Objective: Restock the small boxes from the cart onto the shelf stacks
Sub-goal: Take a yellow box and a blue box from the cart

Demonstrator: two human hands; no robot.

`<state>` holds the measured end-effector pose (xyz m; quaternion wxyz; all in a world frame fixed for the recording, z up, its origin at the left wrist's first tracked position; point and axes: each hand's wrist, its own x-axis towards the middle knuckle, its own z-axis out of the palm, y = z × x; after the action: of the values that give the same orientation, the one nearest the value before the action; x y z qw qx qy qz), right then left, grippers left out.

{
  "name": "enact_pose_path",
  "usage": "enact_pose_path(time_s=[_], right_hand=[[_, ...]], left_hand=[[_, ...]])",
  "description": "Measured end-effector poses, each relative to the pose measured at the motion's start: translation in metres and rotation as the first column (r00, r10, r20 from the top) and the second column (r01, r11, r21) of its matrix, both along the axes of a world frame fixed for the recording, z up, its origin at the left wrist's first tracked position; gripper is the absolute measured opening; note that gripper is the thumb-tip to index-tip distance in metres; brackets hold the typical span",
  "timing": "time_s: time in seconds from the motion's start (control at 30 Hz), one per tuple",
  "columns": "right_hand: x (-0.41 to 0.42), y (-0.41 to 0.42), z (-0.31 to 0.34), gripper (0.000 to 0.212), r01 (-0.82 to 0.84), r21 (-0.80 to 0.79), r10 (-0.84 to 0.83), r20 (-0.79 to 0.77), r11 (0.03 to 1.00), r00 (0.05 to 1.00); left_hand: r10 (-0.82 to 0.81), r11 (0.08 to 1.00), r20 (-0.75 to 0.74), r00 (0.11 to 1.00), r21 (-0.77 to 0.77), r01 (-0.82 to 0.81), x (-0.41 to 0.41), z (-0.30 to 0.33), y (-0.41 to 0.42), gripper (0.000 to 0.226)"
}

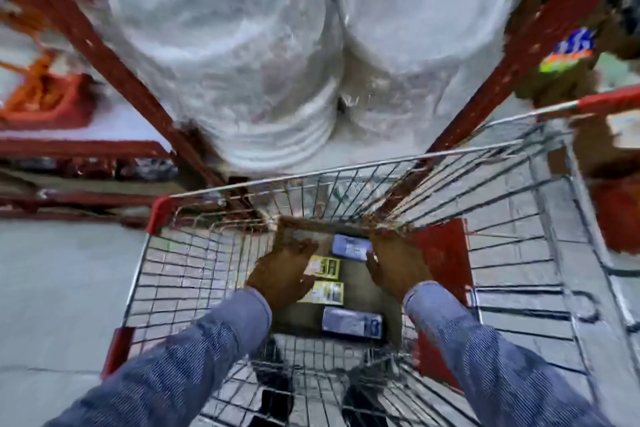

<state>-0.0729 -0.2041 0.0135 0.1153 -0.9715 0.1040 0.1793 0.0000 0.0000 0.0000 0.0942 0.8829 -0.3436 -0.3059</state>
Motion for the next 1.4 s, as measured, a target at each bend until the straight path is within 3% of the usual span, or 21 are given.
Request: enact_pose_path(time_s=[0.13, 0.23, 0.33, 0.5, 0.63, 0.73, 0.87, 1.03, 1.17, 1.4], right_hand=[[0.007, -0.008, -0.085, 0.062, 0.021, 0.03, -0.021, 0.015, 0.999, 1.0], [0.009, -0.011, -0.128, 0.053, 0.005, -0.07, -0.007, -0.021, 0.997, 1.0], [0.017, -0.008, -0.142, 0.043, -0.017, -0.168, 0.007, -0.061, 0.986, 0.998], [0.017, -0.004, -0.158, 0.023, 0.023, -0.081, -0.032, -0.107, 0.996, 0.994], [0.02, -0.008, -0.155, 0.036, 0.006, -0.028, -0.01, -0.152, 1.0, 0.988], [0.026, -0.01, -0.123, 0.036, 0.06, -0.006, -0.06, -0.181, 0.998, 0.982], [0.029, -0.005, -0.057, 0.041, 0.115, 0.023, -0.112, -0.085, 0.993, 0.99], [0.036, 0.0, 0.055, 0.03, 0.086, 0.082, -0.096, 0.127, 0.993, 0.987], [0.046, 0.007, 0.169, 0.03, 0.022, 0.005, -0.022, 0.321, 1.0, 0.947], [0.043, 0.02, 0.376, 0.047, 0.041, -0.112, 0.029, 0.559, 0.993, 0.829]], left_hand=[[-0.056, 0.992, -0.036, 0.998, 0.113, 0.06, 0.015, -0.063, -0.009, 0.06], [-0.116, 0.99, -0.024, 0.993, 0.082, 0.118, 0.023, -0.095, -0.013, 0.055], [-0.209, 0.97, -0.025, 0.978, 0.119, 0.21, 0.03, -0.114, -0.017, 0.059], [-0.178, 0.968, -0.108, 0.978, 0.16, 0.194, 0.039, -0.14, -0.021, 0.061], [-0.161, 0.972, -0.113, 0.98, 0.152, 0.177, 0.041, -0.143, -0.018, 0.061], [-0.139, 0.982, -0.079, 0.987, 0.12, 0.147, 0.043, -0.118, -0.017, 0.058], [-0.115, 0.992, 0.036, 0.993, 0.065, 0.112, 0.042, -0.062, -0.004, 0.058], [-0.031, 0.995, 0.184, 0.982, -0.085, 0.047, 0.052, 0.071, 0.023, 0.046], [0.047, 0.984, 0.275, 0.96, -0.177, 0.002, 0.056, 0.198, 0.042, 0.027], [0.169, 0.959, 0.504, 0.847, -0.284, -0.023, 0.052, 0.363, 0.076, 0.053]])
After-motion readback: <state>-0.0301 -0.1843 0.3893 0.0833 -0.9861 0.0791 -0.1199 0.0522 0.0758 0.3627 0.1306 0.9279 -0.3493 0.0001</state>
